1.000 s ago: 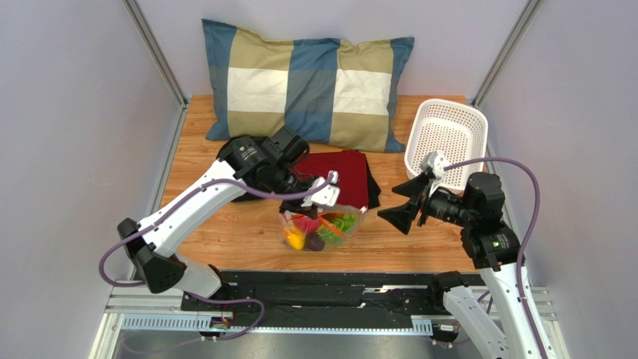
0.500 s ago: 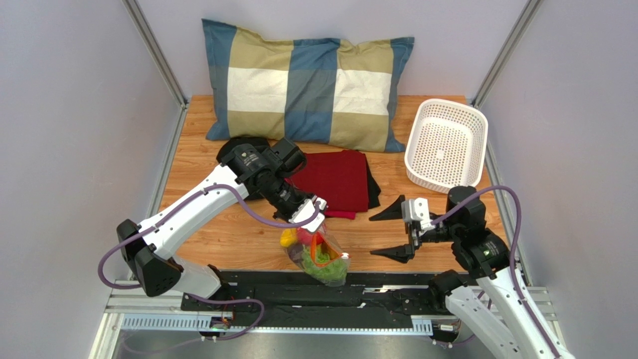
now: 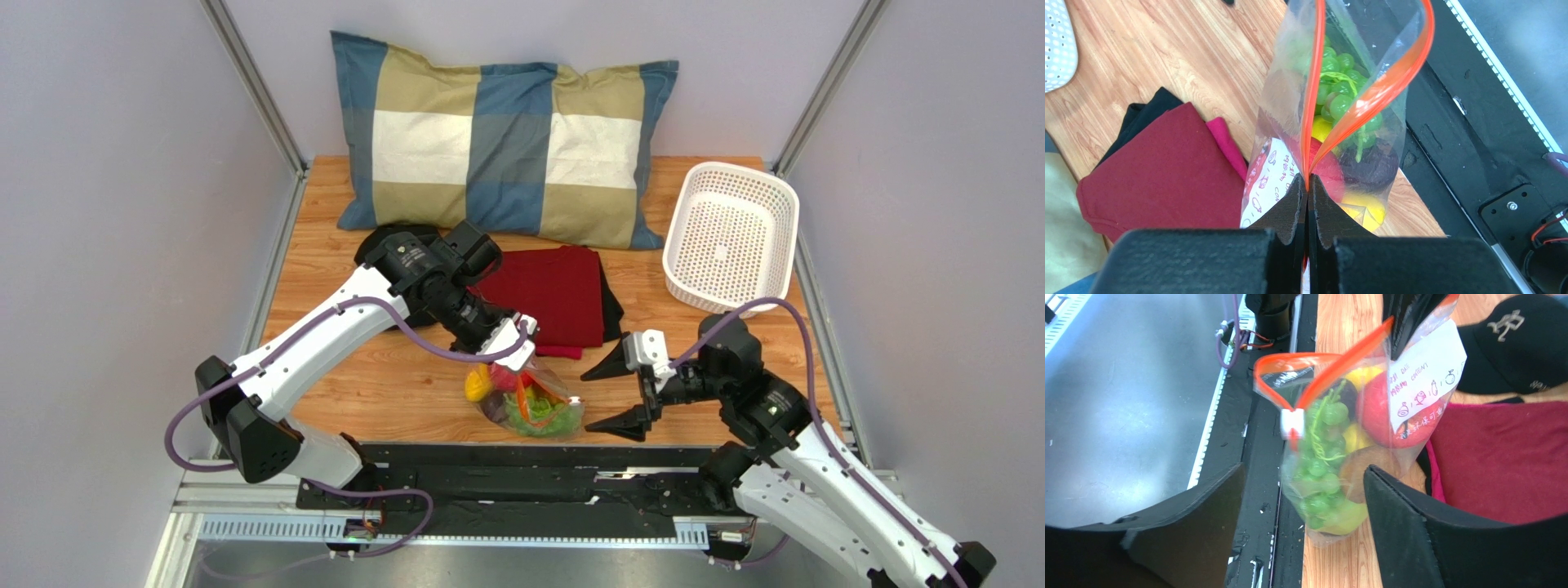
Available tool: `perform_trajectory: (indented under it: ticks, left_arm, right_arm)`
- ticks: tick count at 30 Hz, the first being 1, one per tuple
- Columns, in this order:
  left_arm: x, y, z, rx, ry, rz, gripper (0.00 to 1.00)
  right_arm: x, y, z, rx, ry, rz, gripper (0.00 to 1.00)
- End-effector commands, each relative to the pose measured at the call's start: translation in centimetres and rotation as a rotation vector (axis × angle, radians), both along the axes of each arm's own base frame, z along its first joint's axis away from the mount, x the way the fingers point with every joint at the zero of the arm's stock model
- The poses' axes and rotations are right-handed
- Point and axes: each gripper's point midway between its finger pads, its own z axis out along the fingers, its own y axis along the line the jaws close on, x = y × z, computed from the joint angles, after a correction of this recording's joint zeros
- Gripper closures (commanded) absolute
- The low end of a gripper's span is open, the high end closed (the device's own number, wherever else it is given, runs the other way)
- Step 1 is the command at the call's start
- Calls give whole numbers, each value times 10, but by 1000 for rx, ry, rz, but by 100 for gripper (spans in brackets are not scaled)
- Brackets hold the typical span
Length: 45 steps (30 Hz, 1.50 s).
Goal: Place the food in the zip-top bag and seal the zipper
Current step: Adjust the zipper food storage bag at the center of the board, then zip the zipper food storage bag at the center of the board.
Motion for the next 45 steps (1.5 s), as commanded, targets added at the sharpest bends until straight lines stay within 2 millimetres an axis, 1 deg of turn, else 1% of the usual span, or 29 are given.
perform_trajectory:
  ticks: [1, 5, 7, 10, 11, 12, 13, 14, 15, 16, 18, 19, 20, 21, 22, 23, 24, 25, 27, 28, 29, 31, 32, 33, 35, 36, 38, 39, 45]
  left_arm:
    - [2, -14, 22, -97, 1, -14, 100]
    - [7, -16, 24, -100, 24, 17, 100]
    - [8, -15, 22, -93, 37, 40, 100]
    - [11, -16, 22, -91, 52, 67, 100]
    - [11, -15, 22, -88, 57, 69, 100]
    - [11, -13, 21, -85, 63, 79, 100]
    - [12, -12, 21, -82, 67, 89, 99]
    - [13, -12, 22, -83, 66, 98, 97]
    - [15, -10, 23, -82, 78, 128, 93]
    - [18, -9, 26, -89, 80, 148, 84]
    - [20, -10, 44, -137, 117, 209, 72]
    - [32, -16, 55, -188, 98, 251, 62]
    - [36, -18, 62, -210, 100, 287, 60]
    - [34, -18, 73, -234, 121, 326, 55]
    - [35, -24, 85, -286, 117, 323, 47]
    - [35, -27, 94, -318, 129, 334, 30]
    - [30, -28, 104, -334, 194, 387, 23]
    - [35, -35, 118, -389, 192, 394, 16]
    - [29, -44, 128, -397, 258, 426, 16]
    - [28, -48, 129, -393, 257, 434, 16]
    - [19, -56, 127, -378, 252, 422, 16]
    - [18, -66, 123, -361, 217, 445, 16]
    - [10, -72, 120, -356, 217, 424, 16]
    - [8, -75, 114, -346, 231, 428, 18]
    - [8, -82, 112, -360, 223, 429, 21]
    - [4, -87, 107, -351, 233, 421, 25]
    - [-1, -92, 105, -346, 233, 403, 29]
    - [-7, -98, 100, -336, 229, 376, 32]
    - [-11, -113, 79, -287, 175, 365, 36]
  right_arm:
    - [17, 15, 6, 20, 15, -51, 29]
    - [17, 22, 2, 7, 25, -60, 41]
    - [18, 23, 2, 6, 20, -67, 44]
    - [20, 22, -1, -1, 19, -81, 62]
    - [22, 21, -3, -9, 22, -95, 77]
    - [23, 21, -1, -9, 18, -102, 87]
    - [25, 20, 0, -10, 14, -113, 96]
    - [29, 19, 0, -16, 8, -141, 100]
    - [32, 18, 1, -18, -1, -160, 100]
    - [34, 16, -2, -31, -1, -177, 100]
    - [38, 13, -2, -41, -32, -199, 100]
    - [39, 12, -1, -40, -37, -202, 100]
    - [39, 12, -1, -38, -41, -203, 100]
    - [40, 12, 0, -37, -41, -204, 100]
    - [40, 13, 1, -31, -46, -203, 100]
    - [40, 14, 1, -33, -47, -203, 100]
    - [41, 14, 1, -35, -45, -203, 100]
    - [42, 15, 2, -31, -48, -203, 100]
    - [43, 15, 3, -31, -48, -206, 100]
    - [44, 16, 4, -25, -51, -210, 100]
    - [46, 15, 3, -26, -51, -227, 100]
    - [49, 14, 6, -10, -44, -253, 100]
    - [50, 13, 5, -7, -46, -264, 100]
    - [51, 12, 6, 4, -43, -281, 100]
    - [52, 9, 15, 54, -82, -304, 100]
    - [53, 8, 12, 56, -85, -311, 100]
    - [53, 6, 17, 83, -107, -324, 100]
    - [53, 5, 16, 81, -105, -327, 100]
    - [52, 6, 16, 85, -101, -319, 100]
